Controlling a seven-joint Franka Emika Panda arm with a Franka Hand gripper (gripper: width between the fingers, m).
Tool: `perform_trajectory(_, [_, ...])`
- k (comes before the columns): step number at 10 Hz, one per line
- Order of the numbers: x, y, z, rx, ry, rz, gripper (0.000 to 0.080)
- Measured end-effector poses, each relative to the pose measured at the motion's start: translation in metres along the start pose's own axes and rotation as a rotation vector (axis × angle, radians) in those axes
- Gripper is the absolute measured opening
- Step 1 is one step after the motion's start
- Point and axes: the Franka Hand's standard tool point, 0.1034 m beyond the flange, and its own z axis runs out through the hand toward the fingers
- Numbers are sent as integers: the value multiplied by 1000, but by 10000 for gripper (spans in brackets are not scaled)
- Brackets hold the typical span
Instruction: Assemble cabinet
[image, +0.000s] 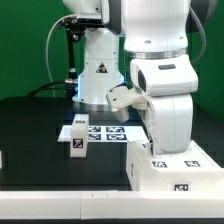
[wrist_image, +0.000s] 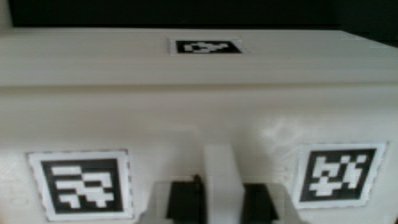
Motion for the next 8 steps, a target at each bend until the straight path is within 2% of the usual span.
perform_trajectory(1, [0,0,0,0,0,1,67])
perform_trajectory(2, [0,0,-1,-1,-1,0,141])
perform_trajectory(3, [2,3,-12,-19,-11,3,141])
perform_trajectory(5, [3,-9,-38,-39,-34,23,504])
perform_trajectory(6, [3,-18,-43,-43,-43,32,504])
perform_trajectory(7, [3,-19,-41,-39,-42,33,686])
perform_trajectory(8, [2,-18,-40,-37,-40,34,686])
